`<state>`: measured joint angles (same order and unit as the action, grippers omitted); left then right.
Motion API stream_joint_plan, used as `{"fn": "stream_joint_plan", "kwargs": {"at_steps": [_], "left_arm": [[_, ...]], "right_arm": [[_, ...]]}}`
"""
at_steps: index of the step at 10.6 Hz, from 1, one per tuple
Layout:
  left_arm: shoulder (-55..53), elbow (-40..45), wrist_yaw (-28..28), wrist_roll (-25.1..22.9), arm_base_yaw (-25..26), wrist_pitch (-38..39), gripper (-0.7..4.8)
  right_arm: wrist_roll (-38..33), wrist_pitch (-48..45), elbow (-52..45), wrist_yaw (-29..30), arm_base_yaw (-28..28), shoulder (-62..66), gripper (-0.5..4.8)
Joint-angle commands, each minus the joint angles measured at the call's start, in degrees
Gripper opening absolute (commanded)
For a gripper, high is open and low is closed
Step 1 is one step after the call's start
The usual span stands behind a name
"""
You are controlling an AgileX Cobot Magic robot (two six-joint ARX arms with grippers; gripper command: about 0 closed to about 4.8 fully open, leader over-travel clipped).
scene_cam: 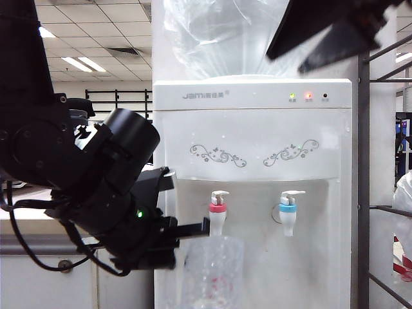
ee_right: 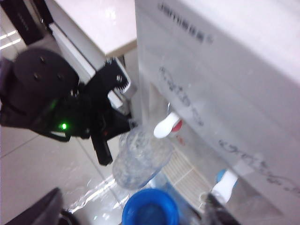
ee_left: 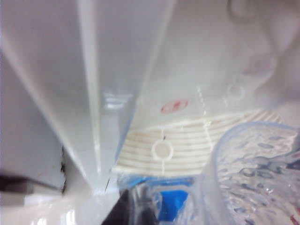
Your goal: Pick up the plastic mug from the left desk, go to the hot water outlet of the water dispenser, press the vertical switch to get some water, then put the mug back on the desk.
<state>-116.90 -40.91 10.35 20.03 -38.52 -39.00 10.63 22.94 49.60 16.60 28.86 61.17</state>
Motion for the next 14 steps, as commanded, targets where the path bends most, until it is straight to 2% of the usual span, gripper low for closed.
{"fn": "stream_joint_plan", "kwargs": {"at_steps": [1,6,10,11,12,14], "left_arm": [[0.3,-0.5,2.5,0.2,0.0,-2.3,-0.07],[0.3,-0.9,2.3,2.7,0.0,-3.5,-0.07],[0.3,-2.5,2.3,2.9,0.0,-4.2,-0.07],[0.3,-2.7,2.3,2.9,0.0,-5.5,-0.07],[0.3,-2.7,2.3,2.9,0.0,-5.5,-0.07],[0.3,-2.6,1.8,2.8,0.0,-5.1,-0.07]], "right_arm": [[0.1,-0.9,0.2,0.5,0.1,3.7,3.96],[0.1,-1.8,-0.1,1.7,0.1,6.1,3.96],[0.1,-4.1,-1.0,1.8,0.2,7.3,3.96],[0.1,-5.2,-1.0,1.8,0.2,8.4,3.76],[0.1,-6.0,-1.0,2.1,0.2,9.1,3.25],[0.1,-8.4,-1.0,3.6,0.2,10.9,1.07]]}}
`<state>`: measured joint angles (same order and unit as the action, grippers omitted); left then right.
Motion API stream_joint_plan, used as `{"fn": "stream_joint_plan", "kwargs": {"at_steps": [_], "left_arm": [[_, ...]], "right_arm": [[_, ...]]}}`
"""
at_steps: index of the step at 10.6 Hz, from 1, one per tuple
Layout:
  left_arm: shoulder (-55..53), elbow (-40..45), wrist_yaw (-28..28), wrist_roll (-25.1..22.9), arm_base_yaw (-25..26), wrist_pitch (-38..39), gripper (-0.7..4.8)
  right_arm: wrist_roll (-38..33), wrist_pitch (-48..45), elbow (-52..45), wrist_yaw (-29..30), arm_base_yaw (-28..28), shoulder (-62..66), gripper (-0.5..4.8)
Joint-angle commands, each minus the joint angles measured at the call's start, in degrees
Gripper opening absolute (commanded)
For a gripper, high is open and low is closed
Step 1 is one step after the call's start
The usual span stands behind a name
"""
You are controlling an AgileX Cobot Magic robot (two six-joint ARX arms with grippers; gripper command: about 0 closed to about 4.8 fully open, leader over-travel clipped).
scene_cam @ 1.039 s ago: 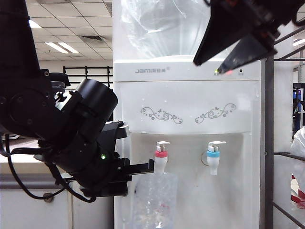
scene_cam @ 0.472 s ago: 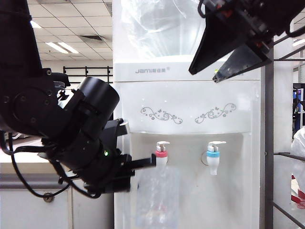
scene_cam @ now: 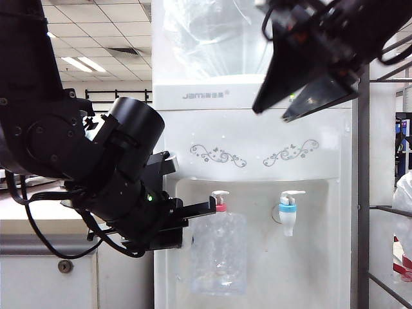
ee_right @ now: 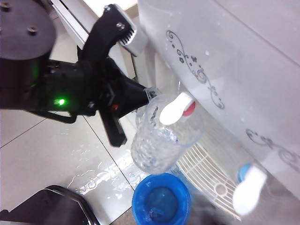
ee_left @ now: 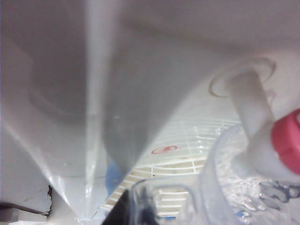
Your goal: Pick up the plastic mug from the left desk, go to the hot water outlet of the water dispenser, press the vertical switch to get some water, then put the mug back on the desk.
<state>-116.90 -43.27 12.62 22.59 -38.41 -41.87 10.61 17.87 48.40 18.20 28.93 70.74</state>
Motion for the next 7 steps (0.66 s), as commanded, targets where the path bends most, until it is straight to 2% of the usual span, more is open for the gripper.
{"fn": "stream_joint_plan", "kwargs": {"at_steps": [1,7], "left_arm": [[0.3,-0.2,-0.9,0.3,-0.1,-2.3,-0.07],[0.3,-0.2,-0.9,0.2,-0.1,-2.4,-0.07]], "right_arm": [[0.1,-5.6,0.2,2.9,0.2,2.8,-0.14],[-0.4,-14.3,0.3,3.2,0.9,11.1,-0.02]]}}
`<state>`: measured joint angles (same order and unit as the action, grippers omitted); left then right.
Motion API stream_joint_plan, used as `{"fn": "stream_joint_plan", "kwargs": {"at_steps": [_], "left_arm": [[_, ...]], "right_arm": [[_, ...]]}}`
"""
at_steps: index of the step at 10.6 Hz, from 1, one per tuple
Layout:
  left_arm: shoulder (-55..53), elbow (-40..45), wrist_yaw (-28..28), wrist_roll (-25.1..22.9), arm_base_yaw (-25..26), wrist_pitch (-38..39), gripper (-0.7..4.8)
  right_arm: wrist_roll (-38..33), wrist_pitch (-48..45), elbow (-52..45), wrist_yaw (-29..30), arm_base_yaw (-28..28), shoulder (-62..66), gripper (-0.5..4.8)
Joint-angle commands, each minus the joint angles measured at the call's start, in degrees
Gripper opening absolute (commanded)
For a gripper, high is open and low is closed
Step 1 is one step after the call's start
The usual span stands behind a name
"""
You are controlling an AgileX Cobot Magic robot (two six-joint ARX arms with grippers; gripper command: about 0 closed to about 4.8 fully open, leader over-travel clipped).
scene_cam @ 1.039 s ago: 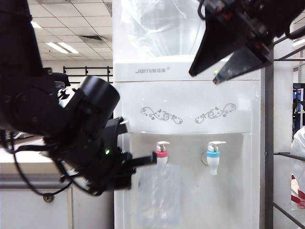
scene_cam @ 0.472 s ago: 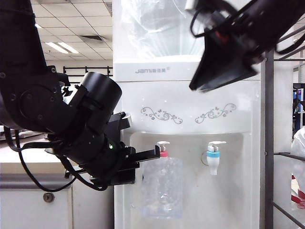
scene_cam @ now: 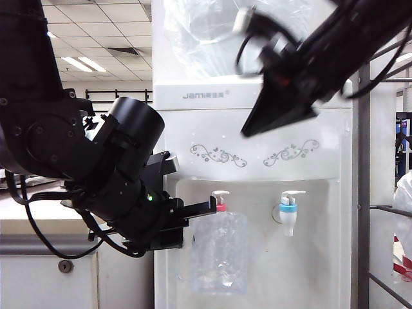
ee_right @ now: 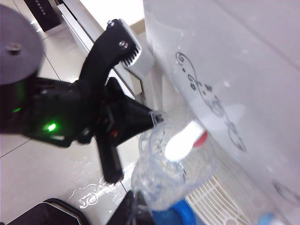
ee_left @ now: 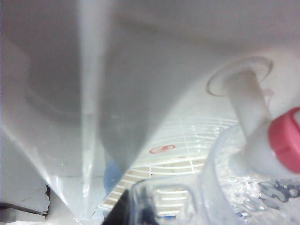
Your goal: Pick up the plastic mug from the left desk, go to the hot water outlet of the water dispenser, press the vertical switch to get some water, then put the mug back on the desk.
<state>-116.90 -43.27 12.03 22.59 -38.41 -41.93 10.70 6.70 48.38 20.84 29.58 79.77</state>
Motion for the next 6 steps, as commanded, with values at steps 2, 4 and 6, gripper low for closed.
{"fn": "stream_joint_plan", "kwargs": {"at_steps": [2,4,6], "left_arm": [[0.3,-0.2,-0.3,0.1,-0.1,-2.3,-0.07],[0.3,-0.2,-0.3,0.1,-0.1,-2.3,-0.07],[0.3,-0.2,-0.3,-0.1,-0.1,-2.4,-0.07]], "right_arm": [[-0.5,-5.3,0.3,0.5,0.7,5.8,-0.01],[-0.4,-8.9,0.3,0.5,0.8,9.5,-0.02],[-0.4,-11.9,0.3,0.5,0.8,11.2,-0.02]]}}
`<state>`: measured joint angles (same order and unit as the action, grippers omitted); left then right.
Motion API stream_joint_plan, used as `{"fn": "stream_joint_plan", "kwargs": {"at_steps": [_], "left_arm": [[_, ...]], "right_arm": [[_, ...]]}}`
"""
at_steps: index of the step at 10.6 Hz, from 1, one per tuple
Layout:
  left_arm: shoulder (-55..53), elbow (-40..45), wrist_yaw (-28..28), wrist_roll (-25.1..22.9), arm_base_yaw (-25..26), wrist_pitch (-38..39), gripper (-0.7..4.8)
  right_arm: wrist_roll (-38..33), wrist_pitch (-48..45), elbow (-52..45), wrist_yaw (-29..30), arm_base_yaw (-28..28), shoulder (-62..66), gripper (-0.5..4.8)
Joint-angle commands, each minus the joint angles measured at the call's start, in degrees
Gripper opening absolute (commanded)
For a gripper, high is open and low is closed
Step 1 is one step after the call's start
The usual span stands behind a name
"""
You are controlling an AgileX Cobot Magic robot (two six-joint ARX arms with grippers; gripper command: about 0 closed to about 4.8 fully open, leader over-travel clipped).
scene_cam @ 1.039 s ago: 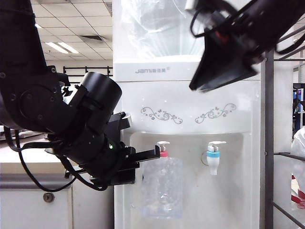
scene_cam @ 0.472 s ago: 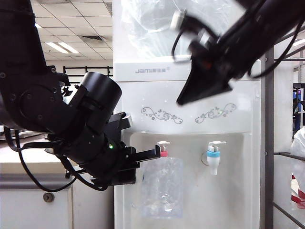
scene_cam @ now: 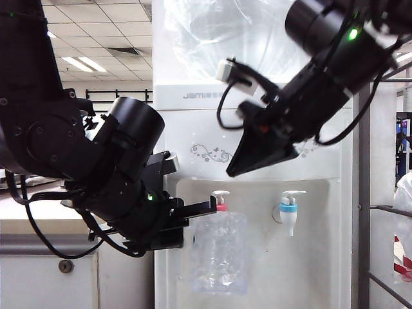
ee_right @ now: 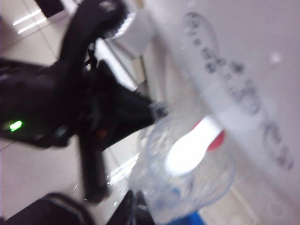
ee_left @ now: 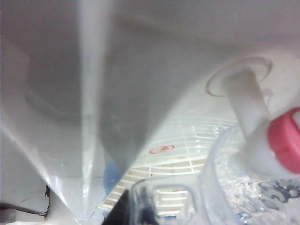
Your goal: Pick up the plastic mug from the left desk, go to the hot water outlet of the water dispenser, press the vertical switch to get some water, then put the mug back on the desk.
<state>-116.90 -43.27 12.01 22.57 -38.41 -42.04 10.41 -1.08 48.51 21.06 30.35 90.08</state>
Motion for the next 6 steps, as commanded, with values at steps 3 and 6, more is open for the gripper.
{"fn": "stream_joint_plan", "kwargs": {"at_steps": [3,6], "left_arm": [[0.3,-0.2,-0.3,-0.1,-0.1,-2.3,-0.07],[0.3,-0.2,-0.2,-0.1,-0.1,-2.9,-0.07]], "right_arm": [[-0.2,-9.5,0.2,-0.9,0.1,1.6,-0.02],[-0.2,-11.4,0.3,-2.0,0.1,2.8,-0.02]]}}
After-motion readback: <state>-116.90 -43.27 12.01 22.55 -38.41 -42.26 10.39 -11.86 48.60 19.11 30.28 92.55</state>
